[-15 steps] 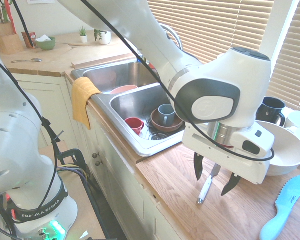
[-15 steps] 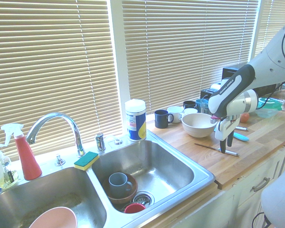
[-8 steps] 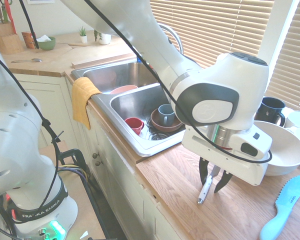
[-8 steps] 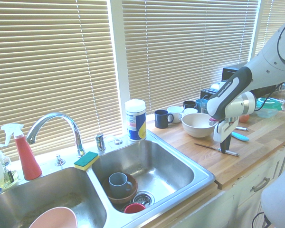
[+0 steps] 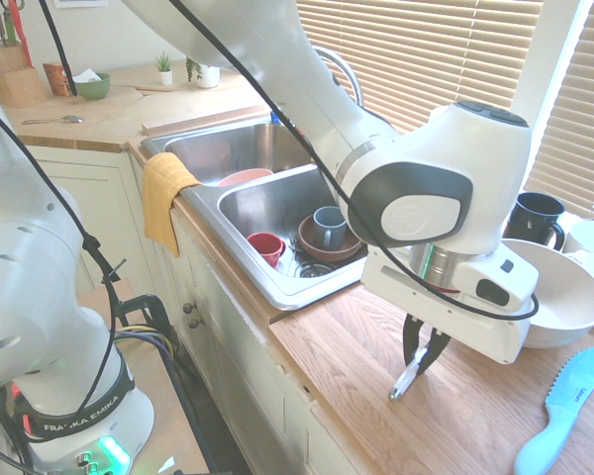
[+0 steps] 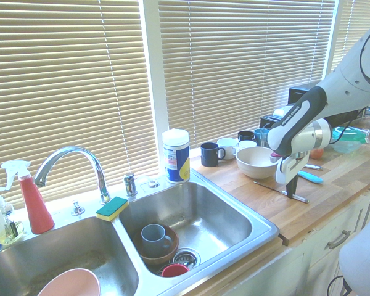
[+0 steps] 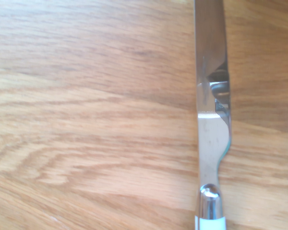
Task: Put the knife into the sink
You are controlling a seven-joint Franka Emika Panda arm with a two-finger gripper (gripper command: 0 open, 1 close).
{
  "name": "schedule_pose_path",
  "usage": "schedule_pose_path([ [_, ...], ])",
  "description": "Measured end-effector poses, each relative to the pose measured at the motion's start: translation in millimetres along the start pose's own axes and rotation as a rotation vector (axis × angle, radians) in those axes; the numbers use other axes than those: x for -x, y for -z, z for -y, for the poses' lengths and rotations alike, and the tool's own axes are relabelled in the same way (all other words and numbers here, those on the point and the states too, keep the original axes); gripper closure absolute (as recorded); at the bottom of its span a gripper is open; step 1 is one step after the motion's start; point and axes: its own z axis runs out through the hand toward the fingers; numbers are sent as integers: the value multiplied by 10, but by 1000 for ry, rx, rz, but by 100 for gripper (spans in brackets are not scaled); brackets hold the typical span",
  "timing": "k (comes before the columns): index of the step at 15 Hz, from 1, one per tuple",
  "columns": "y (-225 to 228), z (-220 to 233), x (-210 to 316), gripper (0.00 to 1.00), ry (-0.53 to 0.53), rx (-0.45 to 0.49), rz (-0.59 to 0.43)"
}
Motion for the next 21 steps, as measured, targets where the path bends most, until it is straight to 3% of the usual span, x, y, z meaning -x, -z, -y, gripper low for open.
schedule_pose_path([
  [4, 71, 137, 14, 100, -4, -14, -4],
  [8, 455, 557, 186, 100, -3, -34, -34],
  [11, 624, 1259, 528, 100, -19, -29, -68],
  [15, 597, 2271, 1005, 100, -172, -67, -122],
  [21, 42, 3407, 1592, 100, -347, -131, -150],
])
